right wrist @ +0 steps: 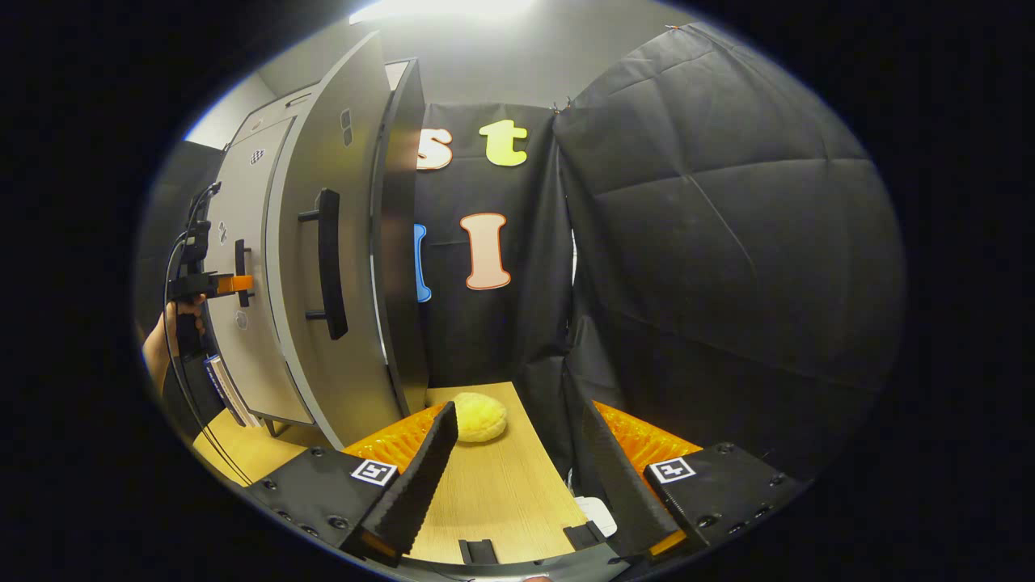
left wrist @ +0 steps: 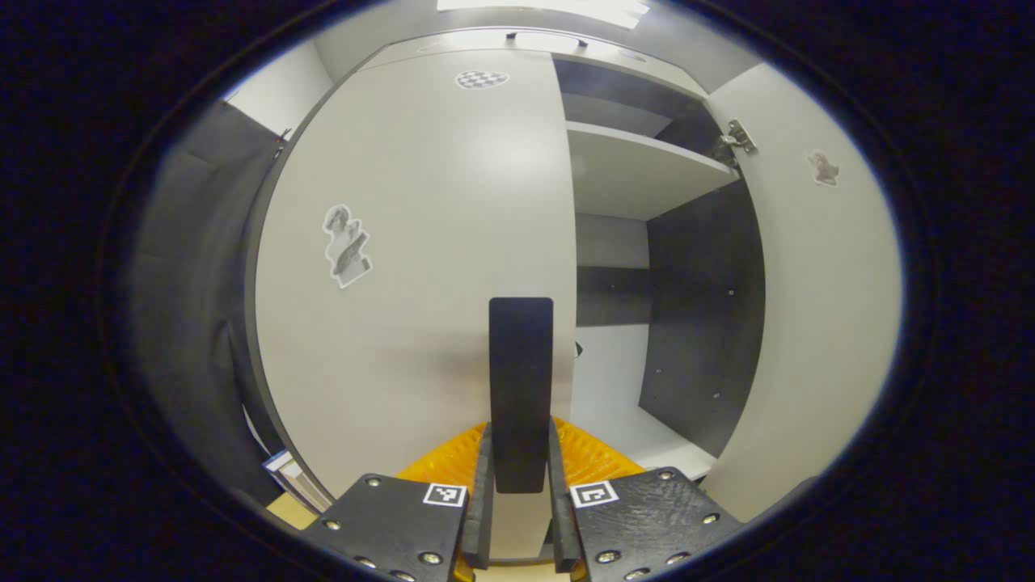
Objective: Open the right door of the double-door shoe cabinet with the right hand, and open the left door with the left hand.
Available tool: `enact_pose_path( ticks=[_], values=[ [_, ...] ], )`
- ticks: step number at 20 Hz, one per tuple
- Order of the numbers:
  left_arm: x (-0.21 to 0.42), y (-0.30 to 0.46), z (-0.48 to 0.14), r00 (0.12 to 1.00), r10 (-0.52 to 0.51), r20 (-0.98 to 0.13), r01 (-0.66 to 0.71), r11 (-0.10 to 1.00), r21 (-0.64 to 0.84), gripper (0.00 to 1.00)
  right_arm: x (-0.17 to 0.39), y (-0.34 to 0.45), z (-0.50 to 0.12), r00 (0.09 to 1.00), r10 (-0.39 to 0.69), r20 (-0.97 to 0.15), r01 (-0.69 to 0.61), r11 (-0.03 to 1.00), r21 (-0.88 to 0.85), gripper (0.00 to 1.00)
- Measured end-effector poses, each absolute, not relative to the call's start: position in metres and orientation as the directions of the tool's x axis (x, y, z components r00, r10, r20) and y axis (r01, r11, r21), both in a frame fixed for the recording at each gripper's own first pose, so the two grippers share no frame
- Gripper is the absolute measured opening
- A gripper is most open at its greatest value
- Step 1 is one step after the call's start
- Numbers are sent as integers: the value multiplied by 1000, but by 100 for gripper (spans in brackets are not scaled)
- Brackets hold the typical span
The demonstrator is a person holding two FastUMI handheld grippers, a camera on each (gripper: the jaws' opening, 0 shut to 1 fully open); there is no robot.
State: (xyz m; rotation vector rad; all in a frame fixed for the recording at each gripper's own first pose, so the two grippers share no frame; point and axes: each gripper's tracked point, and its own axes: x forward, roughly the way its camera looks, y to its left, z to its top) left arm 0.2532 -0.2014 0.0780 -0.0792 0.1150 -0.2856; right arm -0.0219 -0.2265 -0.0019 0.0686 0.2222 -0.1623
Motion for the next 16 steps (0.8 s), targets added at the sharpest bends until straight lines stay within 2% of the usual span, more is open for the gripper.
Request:
enact_pose_path(
  ticks=[1, 2, 5, 8, 13, 14, 15, 16],
  values=[
    [253, -201, 77, 954, -279, -107, 271, 959, -85, 31, -22, -225, -4, 962, -150, -230, 165, 985, 51, 92],
    [254, -201, 77, 955, -278, -107, 269, 959, -87, 30, -20, -223, -4, 962, -145, -233, 162, 985, 53, 97],
    [250, -199, 75, 954, -275, -123, 264, 960, -96, 21, -16, -217, -7, 962, -142, -233, 154, 987, 36, 97],
    [247, -198, 75, 954, -277, -117, 267, 959, -91, 17, -12, -218, -3, 964, -143, -224, 150, 989, 15, 97],
    [224, -191, 79, 951, -280, -130, 269, 958, -98, 18, 4, -213, 7, 972, -123, -199, 135, 990, 49, 97],
    [219, -186, 78, 951, -282, -129, 270, 957, -105, 18, 5, -210, 9, 974, -116, -194, 129, 990, 54, 92],
    [215, -183, 78, 950, -284, -126, 271, 956, -113, 19, 1, -207, 10, 975, -110, -191, 123, 991, 56, 97],
    [213, -178, 77, 951, -285, -119, 272, 956, -114, 18, -4, -203, 10, 976, -103, -191, 114, 992, 51, 97]
  ],
)
